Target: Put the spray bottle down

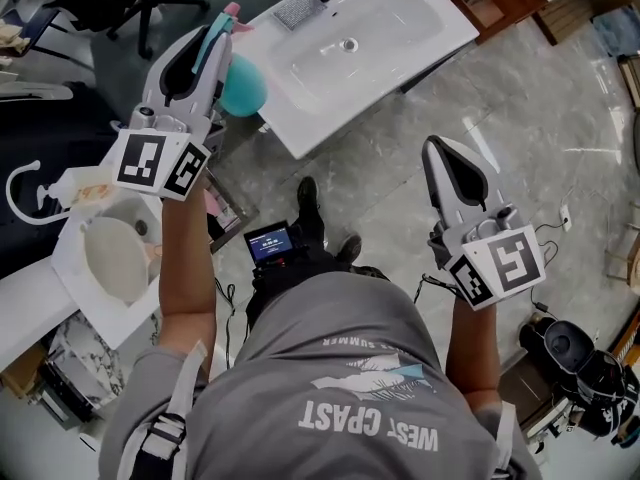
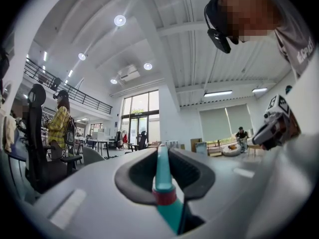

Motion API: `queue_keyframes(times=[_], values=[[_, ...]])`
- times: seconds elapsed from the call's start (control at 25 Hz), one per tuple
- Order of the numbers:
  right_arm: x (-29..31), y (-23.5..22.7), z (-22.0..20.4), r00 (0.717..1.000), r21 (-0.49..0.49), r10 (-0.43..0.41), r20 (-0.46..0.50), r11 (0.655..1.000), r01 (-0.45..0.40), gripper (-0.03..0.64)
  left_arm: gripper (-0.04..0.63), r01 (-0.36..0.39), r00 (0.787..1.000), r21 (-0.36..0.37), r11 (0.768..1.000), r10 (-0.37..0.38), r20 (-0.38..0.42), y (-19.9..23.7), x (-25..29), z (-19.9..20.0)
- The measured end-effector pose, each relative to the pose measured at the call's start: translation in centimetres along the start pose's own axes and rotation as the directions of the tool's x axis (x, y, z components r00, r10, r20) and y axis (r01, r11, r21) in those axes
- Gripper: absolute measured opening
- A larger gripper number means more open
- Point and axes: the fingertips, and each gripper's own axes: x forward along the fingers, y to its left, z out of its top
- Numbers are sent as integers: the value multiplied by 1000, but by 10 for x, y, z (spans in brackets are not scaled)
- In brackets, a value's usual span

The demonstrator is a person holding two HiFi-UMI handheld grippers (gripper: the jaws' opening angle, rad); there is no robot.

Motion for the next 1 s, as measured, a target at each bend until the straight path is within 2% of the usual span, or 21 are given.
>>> queue_keyframes(times=[0.48,1.0], values=[[32,-4,-10,998,18,24,-62,1000,-23,2,66,-9,999,-1,1000,9,-39,30,28,-35],[71,-34,-21,992,62,41,-118,997,-34,2,66,-26,997,10,1000,27,-67,60,81,-79]])
